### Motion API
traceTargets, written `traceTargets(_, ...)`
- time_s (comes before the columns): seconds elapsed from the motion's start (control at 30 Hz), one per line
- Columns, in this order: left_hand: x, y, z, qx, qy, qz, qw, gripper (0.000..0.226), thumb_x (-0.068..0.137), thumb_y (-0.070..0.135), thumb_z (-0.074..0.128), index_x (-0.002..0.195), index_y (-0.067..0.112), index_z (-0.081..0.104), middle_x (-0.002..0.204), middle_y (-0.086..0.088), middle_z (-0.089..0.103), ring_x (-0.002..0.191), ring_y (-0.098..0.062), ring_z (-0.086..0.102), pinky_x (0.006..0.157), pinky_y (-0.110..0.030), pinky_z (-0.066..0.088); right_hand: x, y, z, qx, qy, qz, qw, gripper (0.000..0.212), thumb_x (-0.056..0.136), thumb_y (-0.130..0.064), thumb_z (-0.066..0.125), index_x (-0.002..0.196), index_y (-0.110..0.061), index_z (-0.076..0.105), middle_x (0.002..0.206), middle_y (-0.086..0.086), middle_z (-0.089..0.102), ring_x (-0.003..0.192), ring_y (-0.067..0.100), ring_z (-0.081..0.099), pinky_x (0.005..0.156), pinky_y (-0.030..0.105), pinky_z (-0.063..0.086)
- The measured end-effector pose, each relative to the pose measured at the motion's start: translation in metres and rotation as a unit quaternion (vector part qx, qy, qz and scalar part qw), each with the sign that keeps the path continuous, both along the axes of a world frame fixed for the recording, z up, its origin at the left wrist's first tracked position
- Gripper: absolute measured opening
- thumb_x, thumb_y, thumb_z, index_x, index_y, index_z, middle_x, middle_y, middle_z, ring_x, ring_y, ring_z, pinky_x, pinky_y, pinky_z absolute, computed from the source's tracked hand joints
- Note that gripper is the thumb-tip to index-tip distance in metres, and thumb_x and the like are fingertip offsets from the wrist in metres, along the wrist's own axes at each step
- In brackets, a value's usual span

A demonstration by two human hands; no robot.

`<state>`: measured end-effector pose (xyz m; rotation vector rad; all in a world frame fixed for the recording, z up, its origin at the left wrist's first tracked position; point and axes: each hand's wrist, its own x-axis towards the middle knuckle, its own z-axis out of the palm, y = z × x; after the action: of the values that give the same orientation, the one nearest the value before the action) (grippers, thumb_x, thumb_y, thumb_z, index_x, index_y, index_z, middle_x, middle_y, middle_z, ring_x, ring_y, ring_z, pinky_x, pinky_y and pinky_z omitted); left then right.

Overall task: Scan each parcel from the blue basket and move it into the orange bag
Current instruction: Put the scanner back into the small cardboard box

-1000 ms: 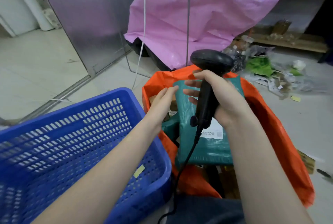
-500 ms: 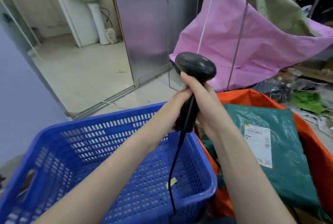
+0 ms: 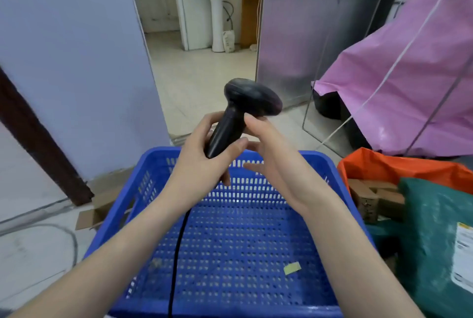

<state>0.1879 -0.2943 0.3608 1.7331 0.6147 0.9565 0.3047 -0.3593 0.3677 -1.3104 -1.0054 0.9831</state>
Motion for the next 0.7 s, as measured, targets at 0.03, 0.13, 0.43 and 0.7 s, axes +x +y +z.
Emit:
traceTargets(0.03,-0.010,0.008,-0.003,0.002,0.006,0.008,1.000,0.026,0.089,0.018,0.064,0.108,0.032,0.053,0.078,-0.001,0.068,0.040,-0.016,0.053,0.040,-0.020,0.040,-0.007,0.006,-0.003,-0.005,-0.005,0.006,1.000,0.052,0.082,-0.056,0.051,0.129,-0.033,0.052,0.125,-0.011,0.062,0.118,0.010,0.056,0.104,0.047,0.041)
traceTargets(0.13,-0.040,0.029,-0.012,-0.003,0.034,0.021,0.999,0.022,0.089,0.017,0.062,0.104,0.033,0.055,0.076,-0.003,0.068,0.043,-0.021,0.059,0.042,-0.037,0.047,-0.026,0.024,-0.015,-0.013,-0.032,0.011,0.999,0.028,0.092,-0.038,0.057,0.120,-0.033,0.057,0.115,-0.007,0.066,0.111,0.009,0.061,0.103,0.047,0.044)
traceTargets(0.43,-0.126,0.116,-0.038,-0.031,0.136,0.022,0.990,0.021,0.092,0.024,0.061,0.103,0.040,0.052,0.070,0.020,0.064,0.057,-0.010,0.065,0.045,-0.027,0.049,-0.096,0.108,-0.053,-0.042,-0.057,0.053,0.996,0.044,0.090,-0.028,0.061,0.131,-0.040,0.050,0.125,-0.007,0.059,0.111,0.009,0.060,0.095,0.035,0.051)
traceTargets(0.7,-0.213,0.206,-0.076,0.052,0.219,0.170,0.960,0.012,0.088,0.036,0.064,0.099,0.036,0.060,0.068,0.012,0.062,0.041,-0.008,0.053,0.038,-0.021,0.044,-0.163,0.192,-0.094,-0.103,-0.098,0.136,0.980,0.058,0.090,-0.031,0.061,0.141,-0.043,0.038,0.133,-0.011,0.051,0.123,0.011,0.052,0.106,0.042,0.042)
